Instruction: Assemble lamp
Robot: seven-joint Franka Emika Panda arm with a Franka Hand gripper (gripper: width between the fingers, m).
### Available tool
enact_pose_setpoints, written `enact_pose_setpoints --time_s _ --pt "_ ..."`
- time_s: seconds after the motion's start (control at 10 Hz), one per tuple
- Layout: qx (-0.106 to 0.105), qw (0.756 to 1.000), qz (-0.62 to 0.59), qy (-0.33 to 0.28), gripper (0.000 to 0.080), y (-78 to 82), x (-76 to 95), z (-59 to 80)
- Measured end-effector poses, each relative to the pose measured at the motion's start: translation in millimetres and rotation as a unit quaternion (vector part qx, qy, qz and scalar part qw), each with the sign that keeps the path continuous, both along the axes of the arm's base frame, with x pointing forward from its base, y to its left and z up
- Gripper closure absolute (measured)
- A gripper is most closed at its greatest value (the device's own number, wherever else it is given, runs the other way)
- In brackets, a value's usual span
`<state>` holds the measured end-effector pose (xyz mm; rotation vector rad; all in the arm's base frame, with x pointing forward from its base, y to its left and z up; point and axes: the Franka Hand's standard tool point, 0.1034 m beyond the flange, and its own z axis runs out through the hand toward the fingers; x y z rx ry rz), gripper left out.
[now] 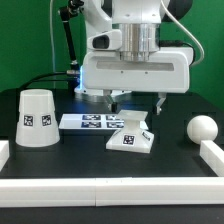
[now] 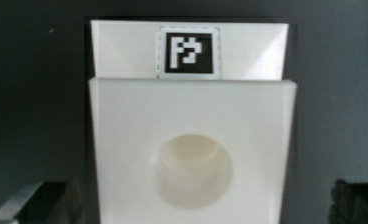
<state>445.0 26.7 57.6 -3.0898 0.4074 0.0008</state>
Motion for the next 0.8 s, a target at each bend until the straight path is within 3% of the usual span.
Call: enact_pose_setpoints --time_s 0.4,0.6,0.8 --pt "0.0 1.0 0.013 0.006 0.01 0.0 -2.4 -5.9" --pt "0.0 1.0 0.018 0.006 0.0265 0.4 -2.5 -6.1" --pt "0.0 1.0 0.021 0.006 0.0265 0.6 -2.6 -6.1"
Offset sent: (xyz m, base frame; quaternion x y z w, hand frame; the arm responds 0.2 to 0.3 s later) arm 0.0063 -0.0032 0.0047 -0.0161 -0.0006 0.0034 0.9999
